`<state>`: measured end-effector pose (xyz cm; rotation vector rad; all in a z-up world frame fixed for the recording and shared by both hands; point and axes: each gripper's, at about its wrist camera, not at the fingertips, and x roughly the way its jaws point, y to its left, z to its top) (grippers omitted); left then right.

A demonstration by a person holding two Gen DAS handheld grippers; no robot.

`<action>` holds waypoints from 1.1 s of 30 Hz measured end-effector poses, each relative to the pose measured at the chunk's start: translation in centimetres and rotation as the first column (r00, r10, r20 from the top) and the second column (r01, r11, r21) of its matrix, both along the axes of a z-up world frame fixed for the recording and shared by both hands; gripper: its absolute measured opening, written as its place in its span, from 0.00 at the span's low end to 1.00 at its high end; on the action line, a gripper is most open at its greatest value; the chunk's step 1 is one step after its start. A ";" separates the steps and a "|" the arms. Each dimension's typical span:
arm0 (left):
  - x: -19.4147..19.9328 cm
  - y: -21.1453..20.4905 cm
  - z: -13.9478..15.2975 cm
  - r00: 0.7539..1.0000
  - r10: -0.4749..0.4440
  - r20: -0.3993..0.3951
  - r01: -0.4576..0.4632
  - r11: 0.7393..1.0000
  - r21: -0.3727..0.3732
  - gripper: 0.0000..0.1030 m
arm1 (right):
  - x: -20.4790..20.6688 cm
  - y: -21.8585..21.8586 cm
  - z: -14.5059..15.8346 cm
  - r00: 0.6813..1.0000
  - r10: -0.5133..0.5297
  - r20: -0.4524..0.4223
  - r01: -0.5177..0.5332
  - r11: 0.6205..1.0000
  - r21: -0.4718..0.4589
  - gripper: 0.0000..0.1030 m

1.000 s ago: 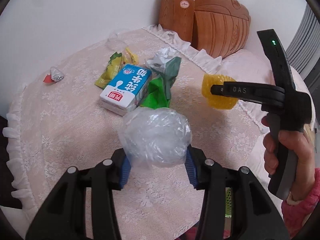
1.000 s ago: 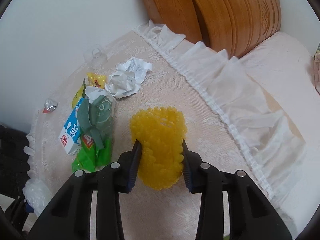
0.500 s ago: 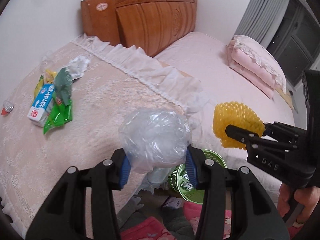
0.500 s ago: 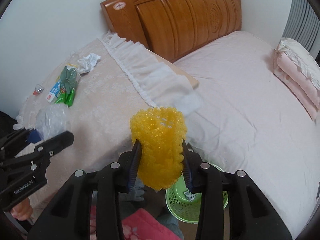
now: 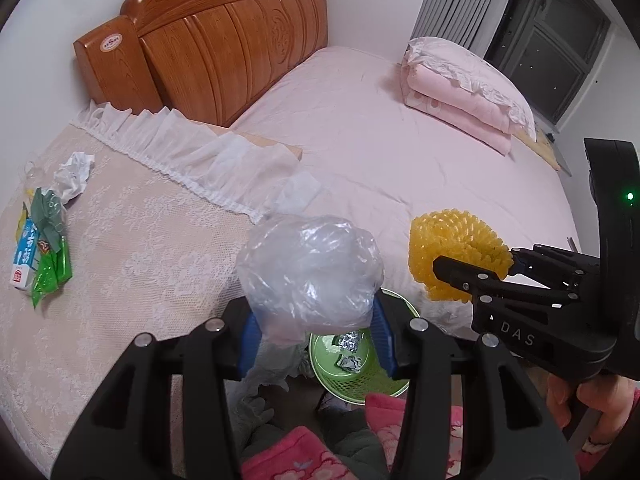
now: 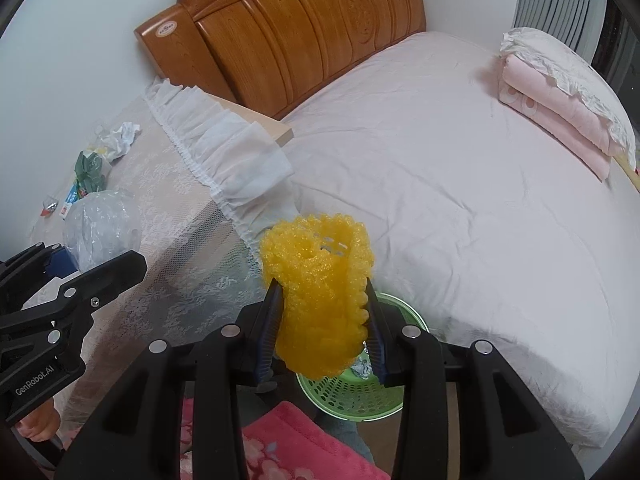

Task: Collect trash
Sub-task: 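Carry the plastic bag and yellow net over the wastebasket and release both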

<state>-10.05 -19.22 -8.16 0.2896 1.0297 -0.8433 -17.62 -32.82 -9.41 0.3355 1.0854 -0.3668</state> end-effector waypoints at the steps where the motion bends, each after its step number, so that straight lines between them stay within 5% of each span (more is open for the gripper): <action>1: -0.2 -0.3 -0.2 1.000 -0.006 -0.009 0.006 1.000 0.003 0.44 | -0.3 -0.4 0.0 1.000 -0.008 -0.004 0.008 1.000 0.001 0.38; 14: -4.0 -7.2 -4.7 0.979 -0.128 -0.161 0.137 0.989 0.046 0.44 | -5.9 -6.4 -1.6 0.986 -0.151 -0.072 0.151 0.989 -0.006 0.38; 25: -6.5 -13.5 -16.3 0.933 -0.196 -0.300 0.265 0.941 0.211 0.44 | -8.8 -9.8 -4.9 0.972 -0.179 -0.156 0.185 0.982 0.027 0.39; 33: -8.1 -14.0 -17.2 0.937 -0.179 -0.300 0.252 0.942 0.223 0.44 | -9.4 -10.7 -5.6 0.970 -0.174 -0.168 0.182 0.983 0.035 0.39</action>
